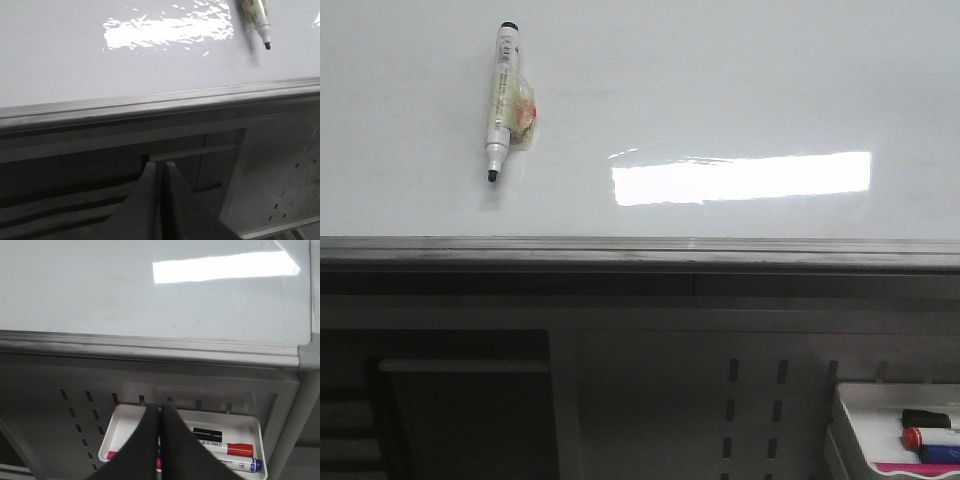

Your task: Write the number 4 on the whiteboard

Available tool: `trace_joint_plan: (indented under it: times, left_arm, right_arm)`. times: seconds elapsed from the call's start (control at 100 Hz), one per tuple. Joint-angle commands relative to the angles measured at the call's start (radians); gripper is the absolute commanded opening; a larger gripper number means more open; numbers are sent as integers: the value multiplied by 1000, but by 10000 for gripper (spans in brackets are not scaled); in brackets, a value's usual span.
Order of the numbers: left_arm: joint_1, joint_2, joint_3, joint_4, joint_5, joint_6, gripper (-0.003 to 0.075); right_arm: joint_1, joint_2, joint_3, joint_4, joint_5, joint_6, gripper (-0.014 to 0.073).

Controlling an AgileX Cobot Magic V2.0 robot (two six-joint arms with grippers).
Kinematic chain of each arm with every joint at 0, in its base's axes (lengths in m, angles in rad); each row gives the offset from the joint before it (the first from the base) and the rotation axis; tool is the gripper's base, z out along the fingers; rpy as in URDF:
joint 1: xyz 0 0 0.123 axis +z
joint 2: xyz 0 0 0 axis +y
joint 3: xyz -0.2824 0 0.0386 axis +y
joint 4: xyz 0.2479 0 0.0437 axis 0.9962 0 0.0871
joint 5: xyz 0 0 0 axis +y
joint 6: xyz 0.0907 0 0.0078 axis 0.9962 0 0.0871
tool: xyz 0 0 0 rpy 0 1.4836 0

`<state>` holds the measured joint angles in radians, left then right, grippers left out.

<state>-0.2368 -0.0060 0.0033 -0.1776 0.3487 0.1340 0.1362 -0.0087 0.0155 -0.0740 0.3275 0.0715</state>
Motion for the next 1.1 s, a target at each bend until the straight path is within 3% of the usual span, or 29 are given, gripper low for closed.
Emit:
trace_joint_plan:
  times: [0.0, 0.89, 1.09]
  left_arm:
    - [1, -25, 33, -18, -42, -11, -20]
    - [1, -25, 33, -18, -42, -11, -20]
    - [1, -25, 33, -18, -42, -11, -20]
  right_arm:
    - [-6, -16, 19, -21, -18, -2, -46]
    - [-6, -16, 19, -21, -22, -2, -46]
    - [-6, -16, 19, -82, -160, -2, -46]
